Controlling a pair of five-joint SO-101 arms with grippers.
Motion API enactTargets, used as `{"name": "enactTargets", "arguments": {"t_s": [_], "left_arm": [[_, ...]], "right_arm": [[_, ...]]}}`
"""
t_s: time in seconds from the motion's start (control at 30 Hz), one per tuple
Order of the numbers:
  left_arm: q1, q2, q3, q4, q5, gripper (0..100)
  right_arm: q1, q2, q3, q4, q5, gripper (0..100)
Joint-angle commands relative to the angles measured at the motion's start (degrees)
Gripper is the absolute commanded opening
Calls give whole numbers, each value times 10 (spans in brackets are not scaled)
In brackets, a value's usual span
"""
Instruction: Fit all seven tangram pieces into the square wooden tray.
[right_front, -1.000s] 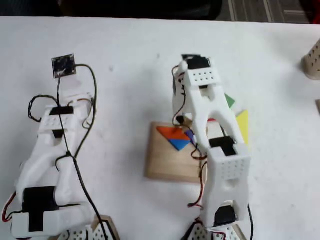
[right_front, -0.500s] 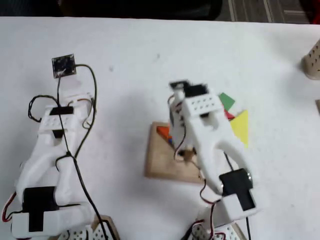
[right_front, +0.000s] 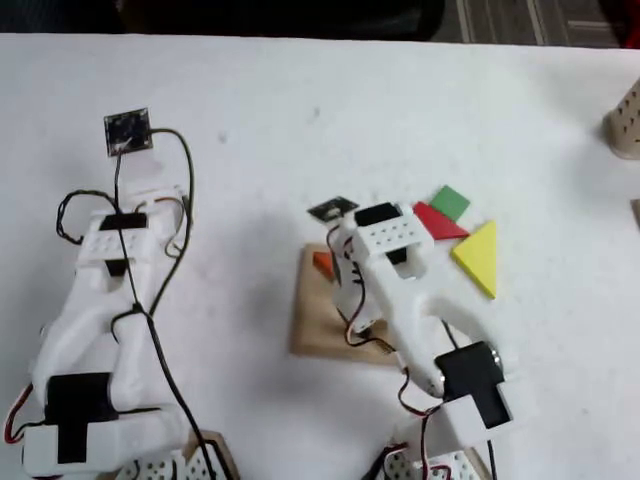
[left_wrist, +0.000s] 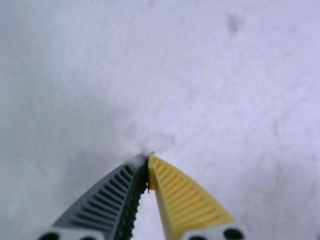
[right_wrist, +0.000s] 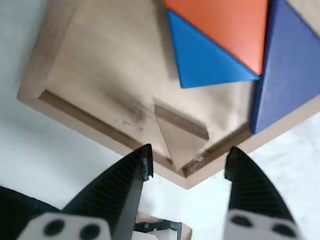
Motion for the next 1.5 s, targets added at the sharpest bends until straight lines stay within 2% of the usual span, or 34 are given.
{"name": "enactTargets", "arguments": {"t_s": [0.0, 0.1, 0.2, 0.23, 0.4, 0.6, 0.73, 0.83, 0.9, 1.0, 1.23, 1.33, 1.47], "left_arm": [[-7, 0, -1, 4, -4, 27], [-6, -2, 3, 4, -52, 25], [6, -14, 20, 4, -98, 24], [9, -27, 25, 4, -111, 24], [61, -145, 89, 56, -182, 24], [196, -385, 185, 168, -208, 24], [326, -516, 223, 237, -207, 24], [438, -540, 222, 264, -200, 24], [497, -520, 221, 261, -168, 24], [555, -446, 216, 204, -128, 24], [705, -221, 193, 33, -124, 24], [731, -124, 134, 14, -124, 24], [729, -8, 57, 11, -127, 24]], "right_arm": [[2, -31, -4, 29, 7, 214], [11, -40, -7, 50, 7, 170], [51, -78, -4, 75, 9, 66], [76, -96, -3, 82, 9, 18], [253, -185, 42, 67, 36, 15], [441, -233, 162, -26, 142, 18], [518, -233, 193, -58, 150, 20], [566, -233, 185, -60, 147, 18], [583, -232, 178, -62, 145, 18], [585, -231, 182, -79, 144, 18], [586, -231, 181, -80, 144, 18], [586, -231, 181, -80, 144, 18], [585, -231, 181, -80, 145, 18]]}}
